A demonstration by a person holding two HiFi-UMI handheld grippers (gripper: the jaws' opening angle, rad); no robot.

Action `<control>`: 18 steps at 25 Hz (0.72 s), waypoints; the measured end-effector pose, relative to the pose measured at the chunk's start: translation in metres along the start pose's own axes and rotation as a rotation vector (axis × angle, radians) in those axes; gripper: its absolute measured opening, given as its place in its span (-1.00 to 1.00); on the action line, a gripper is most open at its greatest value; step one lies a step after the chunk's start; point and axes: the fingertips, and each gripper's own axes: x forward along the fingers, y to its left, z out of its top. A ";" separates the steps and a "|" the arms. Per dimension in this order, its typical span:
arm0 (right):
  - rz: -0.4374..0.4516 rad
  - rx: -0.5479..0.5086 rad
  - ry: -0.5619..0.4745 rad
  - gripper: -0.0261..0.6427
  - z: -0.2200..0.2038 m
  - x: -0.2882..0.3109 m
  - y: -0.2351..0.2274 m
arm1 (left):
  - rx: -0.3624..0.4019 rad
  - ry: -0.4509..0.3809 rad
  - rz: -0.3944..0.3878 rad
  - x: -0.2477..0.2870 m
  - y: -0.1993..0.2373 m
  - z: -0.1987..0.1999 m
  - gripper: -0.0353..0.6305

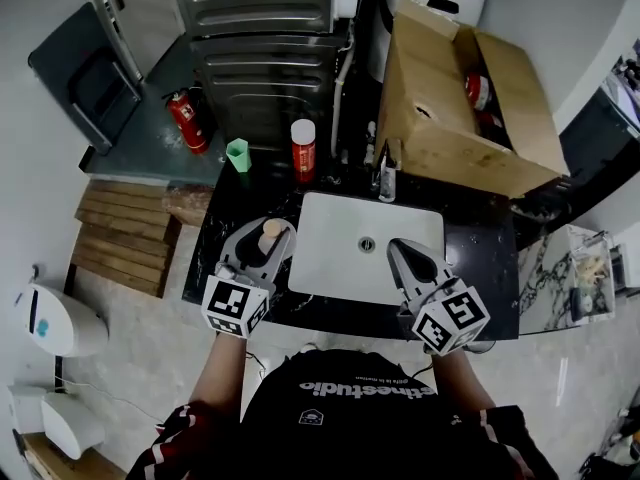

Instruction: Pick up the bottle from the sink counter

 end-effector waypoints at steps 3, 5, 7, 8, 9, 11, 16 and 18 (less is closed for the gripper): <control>0.004 -0.061 -0.005 -0.81 0.005 -0.004 0.001 | 0.014 0.001 -0.009 0.005 -0.010 0.011 -0.45; 0.009 -0.071 -0.011 -0.81 0.009 -0.008 0.003 | 0.015 0.002 -0.013 0.005 -0.016 0.016 -0.45; 0.008 -0.066 -0.022 -0.81 0.013 -0.011 0.002 | 0.004 -0.002 -0.018 0.004 -0.019 0.020 -0.45; 0.006 -0.061 -0.028 -0.81 0.015 -0.012 0.001 | -0.007 -0.006 -0.021 0.004 -0.020 0.022 -0.45; 0.003 -0.055 -0.032 -0.81 0.016 -0.014 0.000 | -0.016 -0.009 -0.025 0.004 -0.021 0.024 -0.45; -0.005 -0.042 -0.041 -0.81 0.019 -0.017 -0.003 | -0.024 -0.011 -0.029 0.005 -0.023 0.027 -0.45; -0.013 -0.035 -0.058 -0.81 0.022 -0.023 -0.005 | -0.029 -0.011 -0.040 0.006 -0.029 0.035 -0.45; -0.015 -0.032 -0.060 -0.81 0.023 -0.025 -0.006 | -0.031 -0.012 -0.046 0.008 -0.030 0.038 -0.45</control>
